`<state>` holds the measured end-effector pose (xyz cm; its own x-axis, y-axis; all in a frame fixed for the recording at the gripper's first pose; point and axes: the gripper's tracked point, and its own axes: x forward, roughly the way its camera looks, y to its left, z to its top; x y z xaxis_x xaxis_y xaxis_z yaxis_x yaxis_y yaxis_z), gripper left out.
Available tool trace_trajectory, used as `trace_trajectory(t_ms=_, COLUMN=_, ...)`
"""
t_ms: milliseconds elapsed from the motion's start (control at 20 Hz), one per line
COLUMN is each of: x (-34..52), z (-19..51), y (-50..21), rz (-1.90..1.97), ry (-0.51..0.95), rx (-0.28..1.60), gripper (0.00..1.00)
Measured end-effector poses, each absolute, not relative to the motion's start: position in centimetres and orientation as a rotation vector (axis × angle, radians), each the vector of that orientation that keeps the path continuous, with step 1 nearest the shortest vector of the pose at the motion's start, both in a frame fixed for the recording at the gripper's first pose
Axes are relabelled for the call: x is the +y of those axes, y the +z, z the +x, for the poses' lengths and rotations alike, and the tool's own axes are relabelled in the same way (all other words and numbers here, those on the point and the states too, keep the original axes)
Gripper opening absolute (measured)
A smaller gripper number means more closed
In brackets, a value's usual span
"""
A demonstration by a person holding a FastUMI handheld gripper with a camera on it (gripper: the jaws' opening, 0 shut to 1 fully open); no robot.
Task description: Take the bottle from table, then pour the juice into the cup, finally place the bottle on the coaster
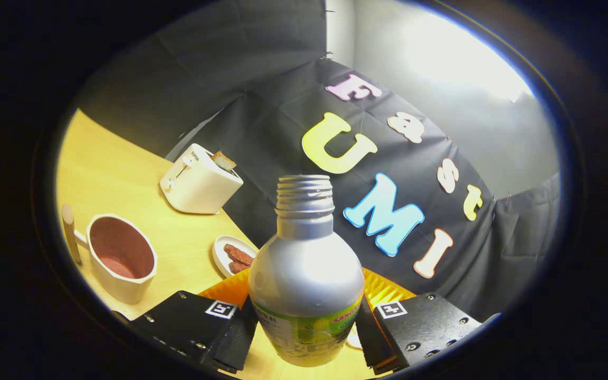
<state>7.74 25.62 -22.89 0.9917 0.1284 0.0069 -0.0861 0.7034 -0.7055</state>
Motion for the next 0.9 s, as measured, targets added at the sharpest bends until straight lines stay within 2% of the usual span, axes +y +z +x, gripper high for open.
trace_trajectory(t_ms=350, x=24.9, z=8.2, y=-22.4, rz=-0.538, ry=0.141, rx=-0.018, gripper=0.8)
trace_trajectory(t_ms=650, x=25.3, z=8.8, y=-23.2, rz=-0.152, ry=0.241, rx=0.127, gripper=0.8)
trace_trajectory(t_ms=900, x=25.1, z=9.1, y=-24.2, rz=-0.013, ry=0.275, rx=0.219, gripper=0.8)
